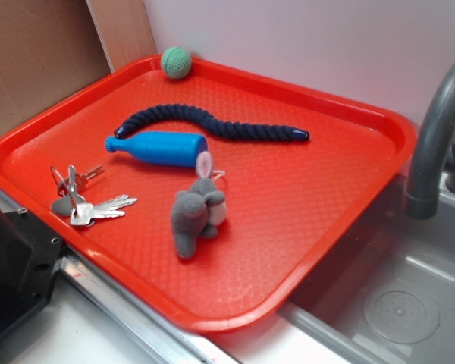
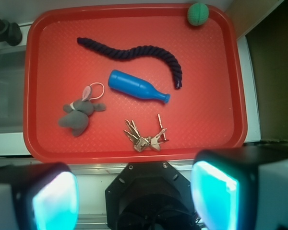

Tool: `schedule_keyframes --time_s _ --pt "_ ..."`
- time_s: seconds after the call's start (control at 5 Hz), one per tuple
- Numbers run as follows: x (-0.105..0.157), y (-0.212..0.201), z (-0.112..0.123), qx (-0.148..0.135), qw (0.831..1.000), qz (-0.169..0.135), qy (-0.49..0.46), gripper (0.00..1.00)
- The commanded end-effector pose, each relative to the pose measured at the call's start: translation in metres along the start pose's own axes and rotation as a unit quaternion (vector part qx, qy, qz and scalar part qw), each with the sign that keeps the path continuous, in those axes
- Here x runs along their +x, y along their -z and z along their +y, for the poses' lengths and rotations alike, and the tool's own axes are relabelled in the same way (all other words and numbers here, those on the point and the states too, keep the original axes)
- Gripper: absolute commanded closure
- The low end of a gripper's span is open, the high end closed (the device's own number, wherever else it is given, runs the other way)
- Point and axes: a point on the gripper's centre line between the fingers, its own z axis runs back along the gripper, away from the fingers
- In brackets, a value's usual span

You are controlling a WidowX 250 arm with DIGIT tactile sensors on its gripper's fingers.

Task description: Grab the silver keys.

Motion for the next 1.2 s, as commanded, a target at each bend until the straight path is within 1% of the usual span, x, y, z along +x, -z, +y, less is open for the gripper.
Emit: schedule_keyframes --time_s 0.0,0.2,0.4,0.6,0.8,1.0 --pt "0.0 0.0 0.0 0.0 1.0 0.0 0.0 0.0" --pt "0.011 0.033 0.025 -0.009 0.992 -0.001 -0.127 0.0" --pt "0.012 0.054 0.042 0.033 0.969 -0.016 -0.245 0.0" --pt "0.002 0.079 0.055 0.047 0.93 -0.018 -0.363 0.0" --pt "-0.007 0.114 0.05 0.041 0.877 -0.003 -0.478 0.0" --pt "-0.009 0.132 0.048 0.032 0.868 -0.011 -0.495 0.0"
